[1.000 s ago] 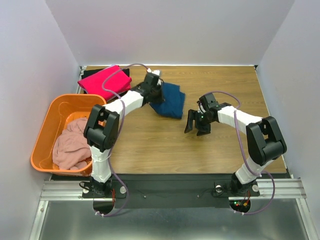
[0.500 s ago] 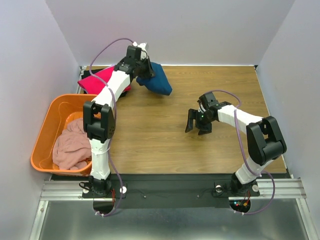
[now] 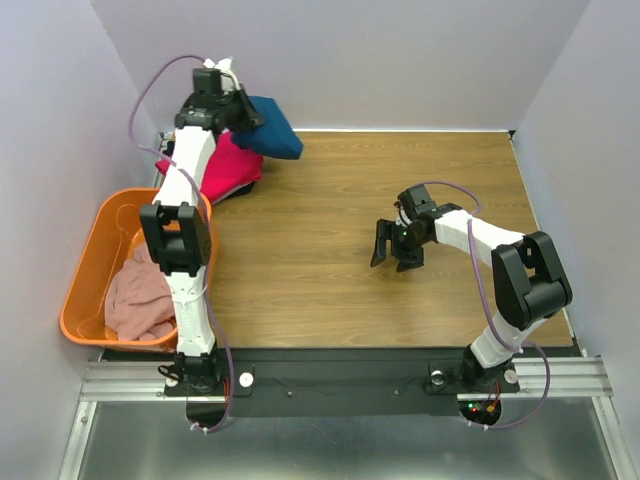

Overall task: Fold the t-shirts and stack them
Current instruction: Neatly place the folded tshirt to the corner

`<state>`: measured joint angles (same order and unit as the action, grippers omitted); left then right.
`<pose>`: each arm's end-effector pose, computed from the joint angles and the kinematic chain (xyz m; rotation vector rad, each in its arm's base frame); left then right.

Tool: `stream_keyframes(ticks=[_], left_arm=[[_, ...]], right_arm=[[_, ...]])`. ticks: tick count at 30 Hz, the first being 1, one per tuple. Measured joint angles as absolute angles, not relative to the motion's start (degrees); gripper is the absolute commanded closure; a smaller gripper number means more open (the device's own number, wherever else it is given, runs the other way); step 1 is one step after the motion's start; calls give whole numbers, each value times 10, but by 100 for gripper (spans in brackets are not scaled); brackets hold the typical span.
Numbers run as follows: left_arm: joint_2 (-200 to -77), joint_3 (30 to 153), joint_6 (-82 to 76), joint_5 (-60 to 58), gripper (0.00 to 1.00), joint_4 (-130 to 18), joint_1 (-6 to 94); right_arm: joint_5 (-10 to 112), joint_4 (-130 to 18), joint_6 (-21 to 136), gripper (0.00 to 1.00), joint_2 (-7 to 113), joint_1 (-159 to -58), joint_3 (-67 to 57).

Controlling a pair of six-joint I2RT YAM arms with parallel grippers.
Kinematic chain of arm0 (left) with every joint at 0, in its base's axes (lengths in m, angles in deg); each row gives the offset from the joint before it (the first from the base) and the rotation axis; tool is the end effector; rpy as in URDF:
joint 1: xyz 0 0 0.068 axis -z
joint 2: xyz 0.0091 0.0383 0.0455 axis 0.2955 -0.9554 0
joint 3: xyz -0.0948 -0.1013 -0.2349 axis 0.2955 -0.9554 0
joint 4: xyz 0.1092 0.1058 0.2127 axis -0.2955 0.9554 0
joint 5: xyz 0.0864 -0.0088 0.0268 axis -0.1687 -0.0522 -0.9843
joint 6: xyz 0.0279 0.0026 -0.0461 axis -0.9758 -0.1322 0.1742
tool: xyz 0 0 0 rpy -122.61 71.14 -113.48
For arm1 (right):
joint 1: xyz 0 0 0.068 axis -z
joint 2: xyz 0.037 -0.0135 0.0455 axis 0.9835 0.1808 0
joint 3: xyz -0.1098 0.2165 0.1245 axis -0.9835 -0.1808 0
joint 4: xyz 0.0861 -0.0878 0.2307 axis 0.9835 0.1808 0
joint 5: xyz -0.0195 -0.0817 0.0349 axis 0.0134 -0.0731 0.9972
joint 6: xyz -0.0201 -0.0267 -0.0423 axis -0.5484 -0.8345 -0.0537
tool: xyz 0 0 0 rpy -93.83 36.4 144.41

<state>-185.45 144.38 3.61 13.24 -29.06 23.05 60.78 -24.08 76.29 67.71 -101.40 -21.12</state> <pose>0.4991 -0.0650 0.3668 0.0545 1.9836 -0.6573 0.2917 0.1279 0.1781 0.0171 2.8655 0.6087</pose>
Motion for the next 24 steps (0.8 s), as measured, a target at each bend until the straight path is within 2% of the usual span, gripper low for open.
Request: stream_keyframes(ticks=[4,10,24], left_arm=[[-1851,1437,36,138,100,-293,184],[-1813,1354,34,146,100,-312,137],[-1761,1264,44,149,100,-357,109]], right_arm=[[613,-241,763,17,677,-1014,-211],[617,-241,763,17,677,-1014,-211],[622,-241,762,17,678,-1014,-211]])
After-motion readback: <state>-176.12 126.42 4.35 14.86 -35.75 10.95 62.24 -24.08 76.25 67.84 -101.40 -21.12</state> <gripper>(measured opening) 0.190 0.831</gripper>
